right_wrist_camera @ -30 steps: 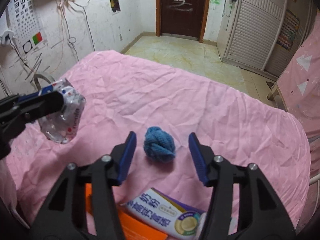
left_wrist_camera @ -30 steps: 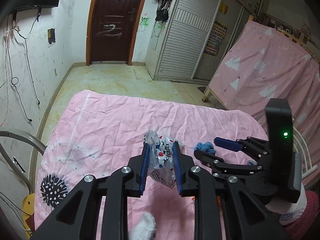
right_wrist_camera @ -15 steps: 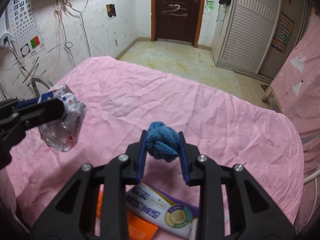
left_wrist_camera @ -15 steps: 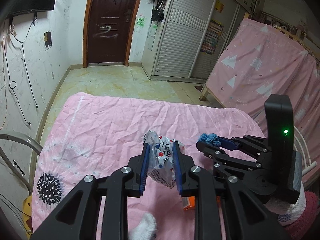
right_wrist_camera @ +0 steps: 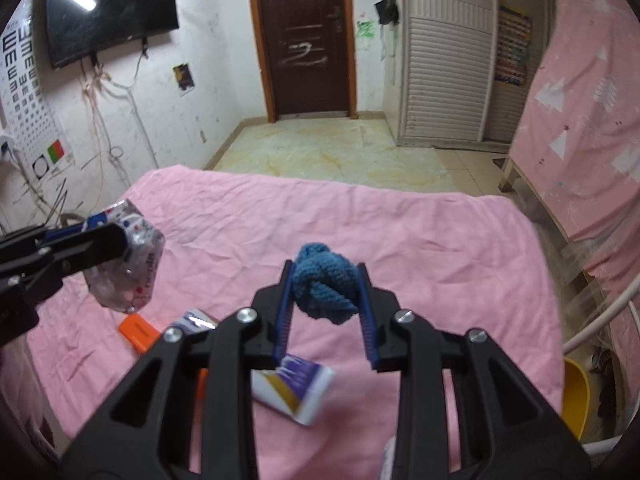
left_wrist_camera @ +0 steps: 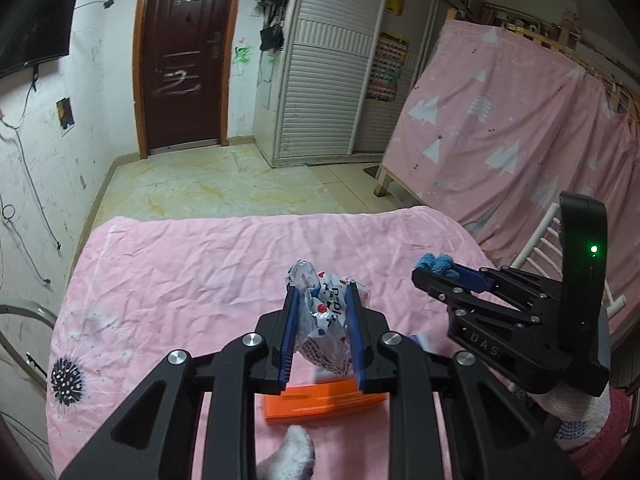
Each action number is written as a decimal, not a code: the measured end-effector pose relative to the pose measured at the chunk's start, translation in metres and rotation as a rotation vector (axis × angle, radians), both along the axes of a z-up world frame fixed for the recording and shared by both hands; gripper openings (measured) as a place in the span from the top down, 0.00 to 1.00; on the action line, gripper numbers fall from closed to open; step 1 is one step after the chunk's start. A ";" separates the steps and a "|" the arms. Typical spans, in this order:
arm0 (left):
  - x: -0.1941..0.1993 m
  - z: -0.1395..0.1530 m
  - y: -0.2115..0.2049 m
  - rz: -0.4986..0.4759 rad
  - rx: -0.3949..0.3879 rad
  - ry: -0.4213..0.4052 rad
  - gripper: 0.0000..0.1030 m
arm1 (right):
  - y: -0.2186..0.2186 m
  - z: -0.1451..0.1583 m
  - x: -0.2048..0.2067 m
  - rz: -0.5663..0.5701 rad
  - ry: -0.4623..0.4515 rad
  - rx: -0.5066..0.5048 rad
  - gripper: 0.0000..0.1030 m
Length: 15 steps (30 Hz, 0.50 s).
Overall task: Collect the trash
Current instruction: 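Carry the plastic bag and blue cloth over the yellow bucket and open both grippers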
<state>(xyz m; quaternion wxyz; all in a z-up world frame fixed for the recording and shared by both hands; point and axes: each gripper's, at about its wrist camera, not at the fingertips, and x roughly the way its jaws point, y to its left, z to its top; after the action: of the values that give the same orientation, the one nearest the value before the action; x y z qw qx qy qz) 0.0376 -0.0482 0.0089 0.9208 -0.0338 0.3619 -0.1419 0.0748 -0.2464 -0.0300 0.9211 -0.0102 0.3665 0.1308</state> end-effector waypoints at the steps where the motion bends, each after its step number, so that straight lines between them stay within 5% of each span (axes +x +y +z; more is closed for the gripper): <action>1: 0.000 0.001 -0.006 -0.009 0.004 -0.002 0.87 | -0.009 0.002 -0.002 -0.014 -0.006 0.005 0.73; 15: -0.019 0.015 -0.126 -0.205 0.011 -0.086 0.87 | -0.157 -0.002 -0.043 -0.249 -0.047 0.090 0.73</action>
<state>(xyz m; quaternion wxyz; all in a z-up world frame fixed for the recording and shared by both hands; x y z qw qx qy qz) 0.0184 -0.1743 0.0239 0.9162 0.0145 0.3242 -0.2349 0.0322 -0.4031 -0.0321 0.9381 0.0737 0.3370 0.0316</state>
